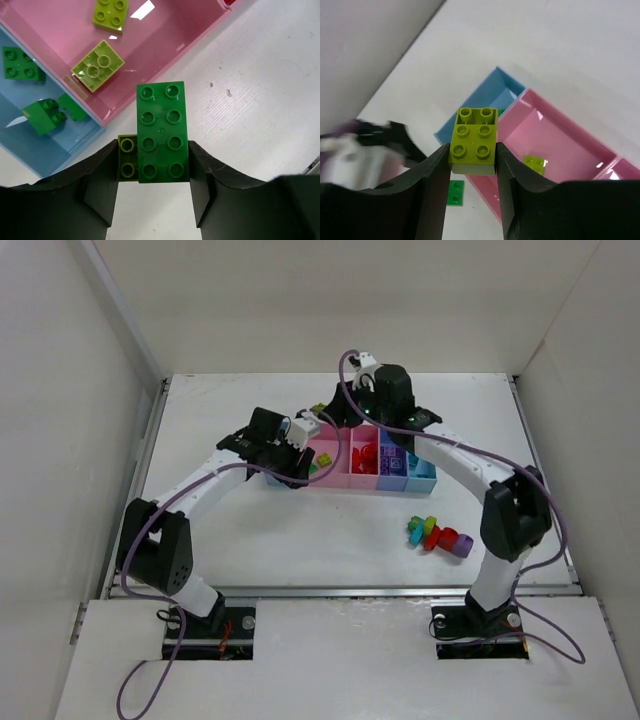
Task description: Sort the legos into containers by color
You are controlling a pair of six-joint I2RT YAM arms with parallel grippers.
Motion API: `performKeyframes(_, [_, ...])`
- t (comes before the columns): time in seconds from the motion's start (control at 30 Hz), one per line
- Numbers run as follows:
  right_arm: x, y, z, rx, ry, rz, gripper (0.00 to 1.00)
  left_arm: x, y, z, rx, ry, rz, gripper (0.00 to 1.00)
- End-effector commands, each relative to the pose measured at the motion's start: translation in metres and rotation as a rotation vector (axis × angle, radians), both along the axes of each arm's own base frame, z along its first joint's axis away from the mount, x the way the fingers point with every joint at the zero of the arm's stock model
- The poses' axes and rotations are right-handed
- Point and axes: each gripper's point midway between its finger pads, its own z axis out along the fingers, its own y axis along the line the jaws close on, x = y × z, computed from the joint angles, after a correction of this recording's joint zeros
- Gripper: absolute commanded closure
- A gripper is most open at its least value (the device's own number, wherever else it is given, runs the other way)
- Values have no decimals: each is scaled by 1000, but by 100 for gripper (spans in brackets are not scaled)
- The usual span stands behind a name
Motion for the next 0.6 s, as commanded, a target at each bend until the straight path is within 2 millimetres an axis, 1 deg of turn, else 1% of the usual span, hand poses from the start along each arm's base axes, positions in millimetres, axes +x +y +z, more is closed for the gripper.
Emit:
performKeyframes(0.0, [9,14,-54,-9,128,79,100,12,8,29,-4,-116,25,100])
performKeyframes(0.03, [7,18,-67,-17,163,103,98,13,10,32,2,-132,25,100])
performKeyframes(0.07, [0,21,-82,-28,226,145,95,13,10,32,2,-133,25,100])
performKeyframes(0.1, [3,26,-96,-38,261,159,89,13,10,35,-2,-141,25,100])
performKeyframes(0.13, [2,28,-102,-36,288,170,75,15,14,39,-1,-156,28,100])
performKeyframes(0.17, [2,28,-108,-40,298,169,67,12,13,36,-6,-144,20,100])
performKeyframes(0.23, [2,28,-107,-36,306,166,55,8,13,41,-10,-167,-5,100])
performKeyframes(0.27, [2,28,-107,-36,306,166,43,9,13,41,-4,-175,-16,100])
performKeyframes(0.33, [3,27,-95,-35,270,160,33,8,13,49,-7,-208,-40,100])
performKeyframes(0.37, [3,26,-90,-36,254,164,28,9,14,49,9,-229,-66,100])
performKeyframes(0.4, [1,25,-90,-44,243,169,25,8,14,54,7,-254,-87,100])
performKeyframes(0.43, [-1,24,-76,-33,220,170,23,9,14,52,15,-270,-102,100])
performKeyframes(0.47, [-3,22,-74,-40,205,175,23,11,14,62,11,-324,-116,100])
performKeyframes(0.5, [-4,15,-63,-35,181,176,23,14,15,69,19,-391,-146,100])
performKeyframes(0.53, [0,11,-63,-34,181,167,23,14,16,69,30,-405,-162,100])
performKeyframes(0.57, [-9,9,-54,-32,167,185,23,20,14,85,22,-480,-172,100])
